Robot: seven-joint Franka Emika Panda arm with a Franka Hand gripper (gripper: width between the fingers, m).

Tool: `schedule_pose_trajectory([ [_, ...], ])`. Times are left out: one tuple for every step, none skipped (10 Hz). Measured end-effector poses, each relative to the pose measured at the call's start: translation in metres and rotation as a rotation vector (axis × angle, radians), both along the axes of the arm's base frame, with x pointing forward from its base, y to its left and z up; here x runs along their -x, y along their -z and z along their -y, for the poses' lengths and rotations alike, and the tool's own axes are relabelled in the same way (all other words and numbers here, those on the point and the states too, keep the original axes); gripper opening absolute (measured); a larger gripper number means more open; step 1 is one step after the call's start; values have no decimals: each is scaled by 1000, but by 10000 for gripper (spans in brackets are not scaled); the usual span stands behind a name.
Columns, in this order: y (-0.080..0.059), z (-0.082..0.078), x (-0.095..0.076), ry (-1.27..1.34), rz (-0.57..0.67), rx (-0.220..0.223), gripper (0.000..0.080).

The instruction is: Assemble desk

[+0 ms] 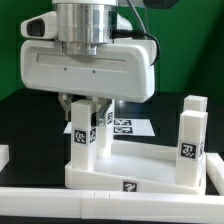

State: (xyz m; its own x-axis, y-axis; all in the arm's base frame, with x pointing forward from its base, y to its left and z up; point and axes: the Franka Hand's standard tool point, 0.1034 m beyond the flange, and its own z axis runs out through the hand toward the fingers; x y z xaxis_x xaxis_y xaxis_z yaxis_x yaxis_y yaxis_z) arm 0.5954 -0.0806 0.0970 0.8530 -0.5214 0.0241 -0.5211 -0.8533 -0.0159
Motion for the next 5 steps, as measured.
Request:
schedule_pose_trajectory([
  [0, 1, 0, 136, 5, -18, 290],
  [0, 0, 0, 250, 4, -24, 290],
  [0, -1, -1, 365, 4, -32, 290],
  [0, 0, -2, 503, 2, -37, 290],
  [0, 0, -2, 585, 2, -41, 290],
])
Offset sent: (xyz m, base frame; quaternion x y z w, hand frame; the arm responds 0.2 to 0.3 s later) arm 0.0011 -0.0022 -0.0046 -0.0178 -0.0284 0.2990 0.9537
